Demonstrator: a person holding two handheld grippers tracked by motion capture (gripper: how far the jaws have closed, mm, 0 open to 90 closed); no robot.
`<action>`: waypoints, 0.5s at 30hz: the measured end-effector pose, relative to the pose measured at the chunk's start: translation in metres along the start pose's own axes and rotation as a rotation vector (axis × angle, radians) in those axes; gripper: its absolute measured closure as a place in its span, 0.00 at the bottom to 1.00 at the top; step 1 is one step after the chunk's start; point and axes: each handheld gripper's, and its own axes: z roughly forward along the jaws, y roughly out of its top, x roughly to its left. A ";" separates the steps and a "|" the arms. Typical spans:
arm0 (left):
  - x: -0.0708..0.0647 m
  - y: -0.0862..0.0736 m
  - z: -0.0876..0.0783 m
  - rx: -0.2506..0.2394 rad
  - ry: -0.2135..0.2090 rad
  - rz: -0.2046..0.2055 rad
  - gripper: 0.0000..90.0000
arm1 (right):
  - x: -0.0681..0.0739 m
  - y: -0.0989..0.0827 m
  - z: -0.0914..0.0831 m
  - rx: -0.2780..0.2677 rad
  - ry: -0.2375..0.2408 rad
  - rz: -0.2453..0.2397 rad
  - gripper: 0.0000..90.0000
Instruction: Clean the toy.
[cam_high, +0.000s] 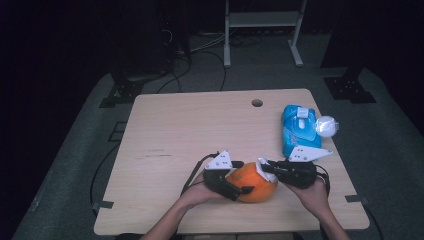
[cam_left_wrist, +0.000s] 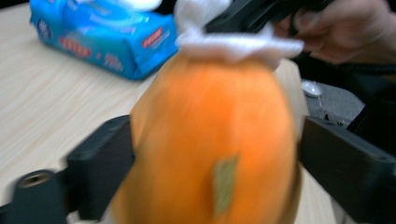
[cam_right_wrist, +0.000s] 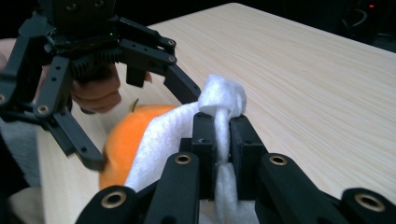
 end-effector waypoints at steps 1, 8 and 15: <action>0.002 -0.003 0.001 0.000 -0.015 -0.016 0.09 | -0.002 -0.001 0.000 0.000 -0.001 0.005 0.90; -0.001 -0.008 0.008 0.036 0.023 0.025 0.19 | -0.006 -0.003 -0.001 -0.003 -0.011 0.030 0.90; -0.006 -0.004 0.004 0.034 0.057 0.013 0.33 | 0.020 0.009 0.008 -0.008 0.023 -0.057 0.90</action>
